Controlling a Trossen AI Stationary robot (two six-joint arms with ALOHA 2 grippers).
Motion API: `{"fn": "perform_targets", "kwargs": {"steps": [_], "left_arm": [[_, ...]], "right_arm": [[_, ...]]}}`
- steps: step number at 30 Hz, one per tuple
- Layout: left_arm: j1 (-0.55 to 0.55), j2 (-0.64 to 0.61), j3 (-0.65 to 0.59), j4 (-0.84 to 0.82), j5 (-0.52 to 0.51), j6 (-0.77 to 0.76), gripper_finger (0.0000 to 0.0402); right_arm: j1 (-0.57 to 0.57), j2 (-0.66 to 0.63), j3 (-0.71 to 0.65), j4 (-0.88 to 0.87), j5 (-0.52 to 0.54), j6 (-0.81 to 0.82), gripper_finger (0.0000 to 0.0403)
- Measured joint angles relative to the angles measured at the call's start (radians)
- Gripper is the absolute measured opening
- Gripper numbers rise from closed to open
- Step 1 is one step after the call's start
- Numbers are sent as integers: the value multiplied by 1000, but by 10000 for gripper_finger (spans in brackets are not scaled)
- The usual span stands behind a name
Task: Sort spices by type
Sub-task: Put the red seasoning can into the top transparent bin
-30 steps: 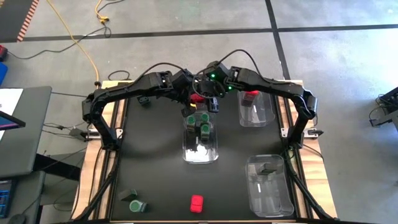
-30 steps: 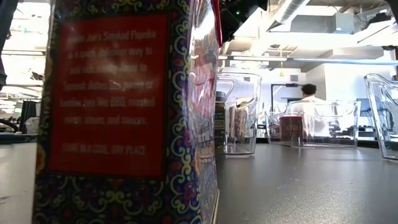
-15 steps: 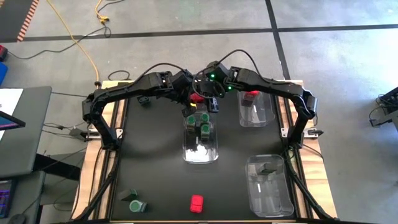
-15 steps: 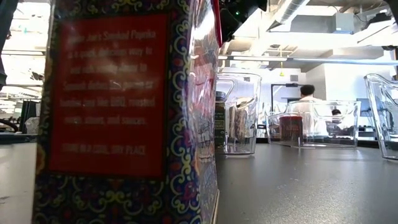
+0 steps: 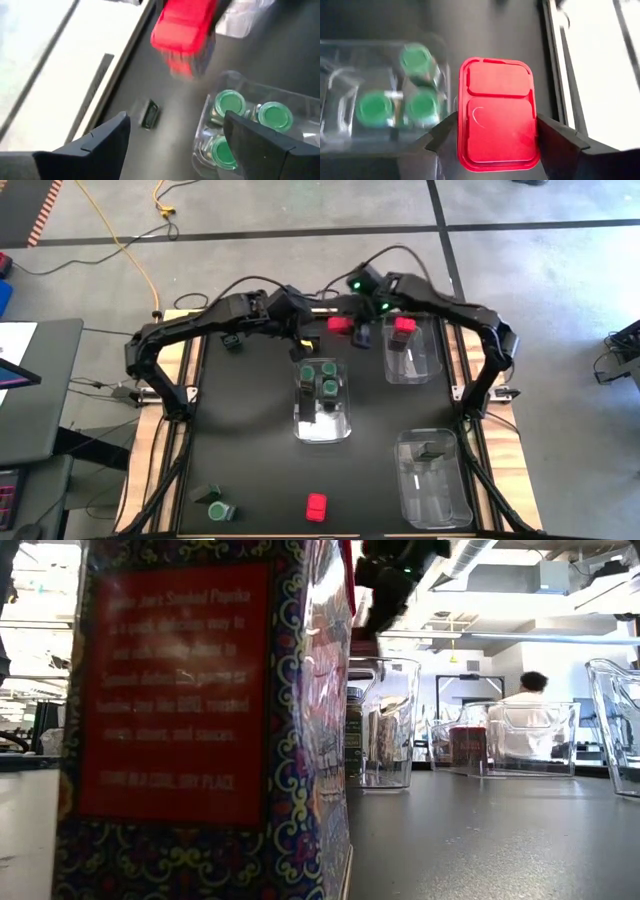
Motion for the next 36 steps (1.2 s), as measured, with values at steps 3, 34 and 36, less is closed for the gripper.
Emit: {"fn": "perform_targets", "kwargs": {"steps": [3,34,36], "left_arm": [[0,-21,0,9,-27,10,306],[10,-54,0,-27,-28,-6,306],[10,-54,0,-27,-20,-6,306]], "right_arm": [[-55,-33,-18,-82,-8,4,237],[-400,-595,-957,271,42,-209,241],[-401,-581,-990,317,43,-250,241]]}}
